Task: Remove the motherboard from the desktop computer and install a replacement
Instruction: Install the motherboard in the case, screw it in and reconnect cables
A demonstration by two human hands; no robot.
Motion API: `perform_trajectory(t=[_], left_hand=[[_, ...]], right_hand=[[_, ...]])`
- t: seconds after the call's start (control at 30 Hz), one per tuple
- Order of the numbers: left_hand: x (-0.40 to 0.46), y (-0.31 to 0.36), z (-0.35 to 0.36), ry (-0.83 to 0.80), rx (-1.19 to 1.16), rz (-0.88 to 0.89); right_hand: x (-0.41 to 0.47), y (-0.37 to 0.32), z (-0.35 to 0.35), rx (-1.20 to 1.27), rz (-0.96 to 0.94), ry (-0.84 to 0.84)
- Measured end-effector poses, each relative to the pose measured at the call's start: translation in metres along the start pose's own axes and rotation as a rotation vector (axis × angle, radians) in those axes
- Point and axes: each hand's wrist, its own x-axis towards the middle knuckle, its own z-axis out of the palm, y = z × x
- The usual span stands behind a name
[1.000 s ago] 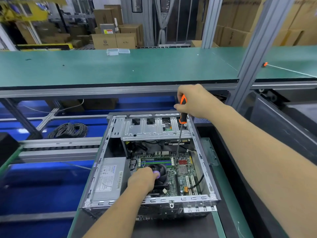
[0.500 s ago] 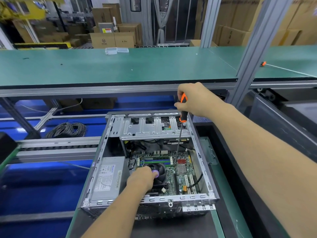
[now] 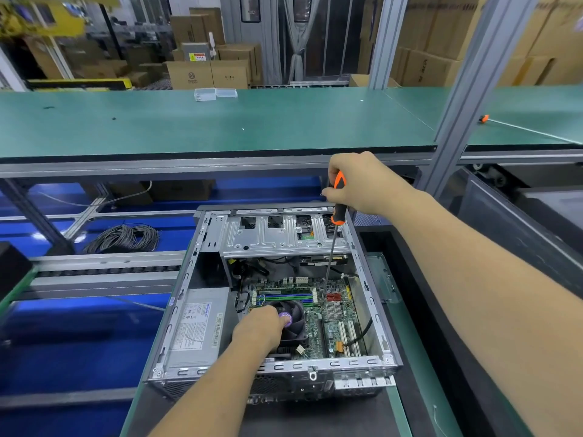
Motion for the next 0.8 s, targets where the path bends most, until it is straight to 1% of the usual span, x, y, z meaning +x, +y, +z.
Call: perform_trajectory(t=[0.1, 0.53, 0.63, 0.7, 0.8], left_hand=[[0.000, 0.001, 0.000, 0.006, -0.039, -0.018], [0.001, 0.000, 0.000, 0.016, -0.027, -0.012], [0.002, -0.002, 0.001, 0.023, -0.001, 0.007], [0.003, -0.002, 0.001, 0.015, 0.062, 0.053], [0.005, -0.003, 0.002, 0.016, 0.106, 0.083]], right_hand=[[0.000, 0.001, 0.003, -0.009, -0.003, 0.001], [-0.001, -0.002, 0.002, 0.001, 0.002, -0.010], [-0.002, -0.006, -0.002, -0.017, -0.025, -0.073], [0.001, -0.012, -0.007, -0.094, -0.015, -0.176], [0.005, -0.024, -0.017, -0.428, 0.120, -0.276]])
